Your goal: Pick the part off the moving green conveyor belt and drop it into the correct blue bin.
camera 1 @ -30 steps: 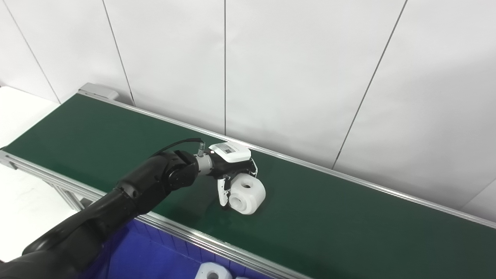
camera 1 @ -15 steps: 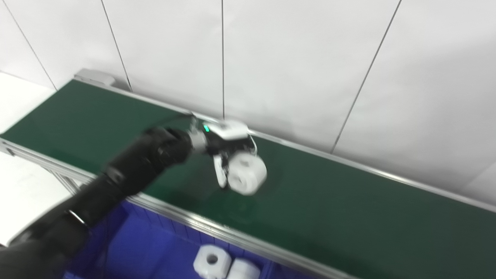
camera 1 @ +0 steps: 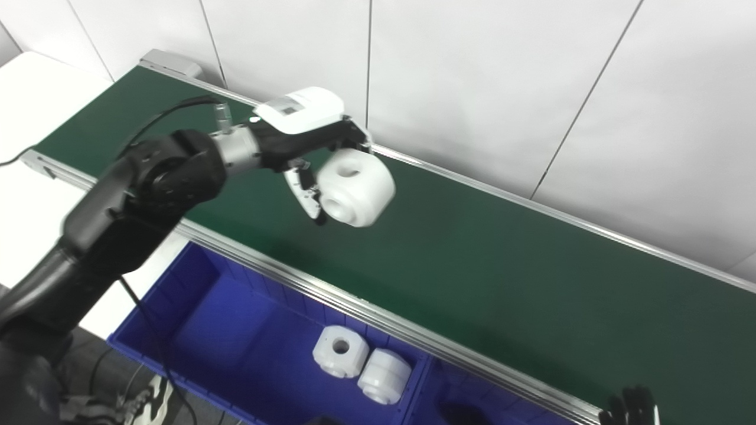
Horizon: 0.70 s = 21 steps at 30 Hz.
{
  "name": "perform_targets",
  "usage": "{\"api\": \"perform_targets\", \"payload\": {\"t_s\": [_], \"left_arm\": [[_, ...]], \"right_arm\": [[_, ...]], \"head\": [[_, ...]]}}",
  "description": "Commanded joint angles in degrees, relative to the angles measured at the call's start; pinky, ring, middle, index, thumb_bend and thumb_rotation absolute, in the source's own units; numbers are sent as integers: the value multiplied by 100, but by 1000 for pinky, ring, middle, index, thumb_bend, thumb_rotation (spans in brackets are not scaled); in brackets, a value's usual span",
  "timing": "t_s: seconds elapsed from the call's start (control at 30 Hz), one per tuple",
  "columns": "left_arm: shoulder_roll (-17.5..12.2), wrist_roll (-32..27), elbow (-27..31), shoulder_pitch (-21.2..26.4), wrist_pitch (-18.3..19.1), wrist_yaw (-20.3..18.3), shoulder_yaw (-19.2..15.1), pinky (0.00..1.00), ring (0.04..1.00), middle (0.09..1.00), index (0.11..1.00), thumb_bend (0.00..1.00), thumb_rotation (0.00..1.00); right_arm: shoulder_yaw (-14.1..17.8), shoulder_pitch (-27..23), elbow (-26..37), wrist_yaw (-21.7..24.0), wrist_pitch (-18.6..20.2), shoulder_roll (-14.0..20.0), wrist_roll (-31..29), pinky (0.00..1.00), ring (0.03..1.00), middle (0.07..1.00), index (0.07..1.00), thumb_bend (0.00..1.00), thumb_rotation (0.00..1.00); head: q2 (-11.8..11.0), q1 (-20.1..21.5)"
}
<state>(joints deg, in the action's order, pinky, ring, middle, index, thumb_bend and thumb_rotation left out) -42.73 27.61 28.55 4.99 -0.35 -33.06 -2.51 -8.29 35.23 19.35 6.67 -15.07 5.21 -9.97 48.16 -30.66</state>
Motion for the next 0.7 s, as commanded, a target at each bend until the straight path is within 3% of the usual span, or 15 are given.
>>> {"api": "perform_targets", "payload": {"t_s": [0.0,0.13,0.3,0.5,0.6,0.67], "left_arm": [[-279,-96,323,-140,159,-7,-258,545,587,528,458,521,0],[-470,-249,553,-728,239,-61,-646,567,605,529,457,521,0],[-483,-349,599,-1420,92,95,-1138,524,561,546,484,522,52],[-132,-31,820,-2283,115,355,-1548,557,587,543,484,522,52],[84,57,762,-2720,-11,534,-1652,579,606,558,486,522,52],[183,62,581,-2925,-298,735,-1683,568,595,549,485,522,53]], "right_arm": [[57,12,250,42,60,56,-128,1000,1000,1000,1000,896,1000],[130,52,348,26,205,124,-109,1000,1000,1000,1000,931,1000],[159,65,395,54,259,154,-145,1000,1000,1000,1000,930,1000],[141,-7,349,133,256,159,-276,1000,1000,1000,1000,921,1000],[61,-34,375,219,299,170,-449,1000,1000,1000,1000,905,1000],[27,-38,369,244,270,149,-449,1000,1000,1000,1000,901,1000]], "head": [[5,5],[42,-214],[79,-286],[57,-243],[-6,-143],[-28,-54]]}}
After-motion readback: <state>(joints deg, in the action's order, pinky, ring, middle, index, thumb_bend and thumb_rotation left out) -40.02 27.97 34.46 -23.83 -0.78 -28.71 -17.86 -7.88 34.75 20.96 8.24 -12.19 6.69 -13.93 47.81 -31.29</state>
